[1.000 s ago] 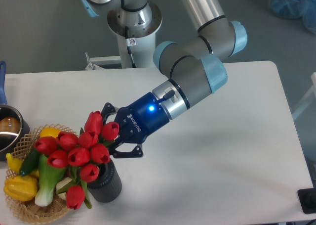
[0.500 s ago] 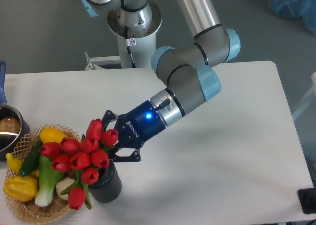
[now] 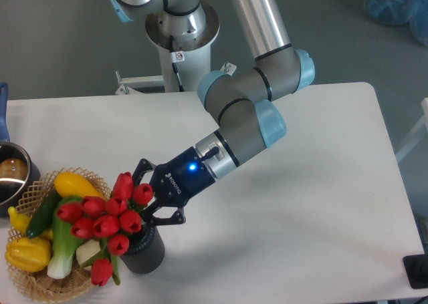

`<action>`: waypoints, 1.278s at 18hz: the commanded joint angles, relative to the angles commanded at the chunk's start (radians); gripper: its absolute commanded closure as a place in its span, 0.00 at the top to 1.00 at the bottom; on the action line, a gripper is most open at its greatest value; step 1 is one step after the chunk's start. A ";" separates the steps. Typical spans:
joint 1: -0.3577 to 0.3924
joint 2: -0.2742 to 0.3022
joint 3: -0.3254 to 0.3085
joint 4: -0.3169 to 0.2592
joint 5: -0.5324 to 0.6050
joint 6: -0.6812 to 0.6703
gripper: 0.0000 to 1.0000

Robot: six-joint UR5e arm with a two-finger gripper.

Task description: Insert the flowers into the vase

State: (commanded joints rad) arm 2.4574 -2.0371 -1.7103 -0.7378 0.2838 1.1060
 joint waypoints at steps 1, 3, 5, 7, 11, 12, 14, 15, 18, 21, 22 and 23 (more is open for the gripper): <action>0.000 0.000 -0.002 0.000 0.003 0.000 0.80; 0.000 0.000 -0.003 0.000 0.006 0.000 0.86; -0.002 0.000 -0.003 0.000 0.006 0.000 0.97; 0.000 0.002 -0.003 0.000 0.006 0.000 0.99; 0.011 0.012 -0.011 0.000 0.008 0.000 1.00; 0.015 0.018 -0.014 0.000 0.012 0.000 1.00; 0.035 0.037 -0.025 0.000 0.034 -0.002 1.00; 0.041 0.047 -0.034 0.000 0.035 0.000 1.00; 0.083 0.072 -0.055 -0.005 0.035 0.003 1.00; 0.121 0.097 -0.060 -0.005 0.037 0.003 1.00; 0.139 0.107 -0.060 -0.005 0.037 0.002 1.00; 0.159 0.118 -0.060 -0.005 0.038 0.003 1.00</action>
State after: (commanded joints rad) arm 2.6168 -1.9191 -1.7702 -0.7424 0.3221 1.1091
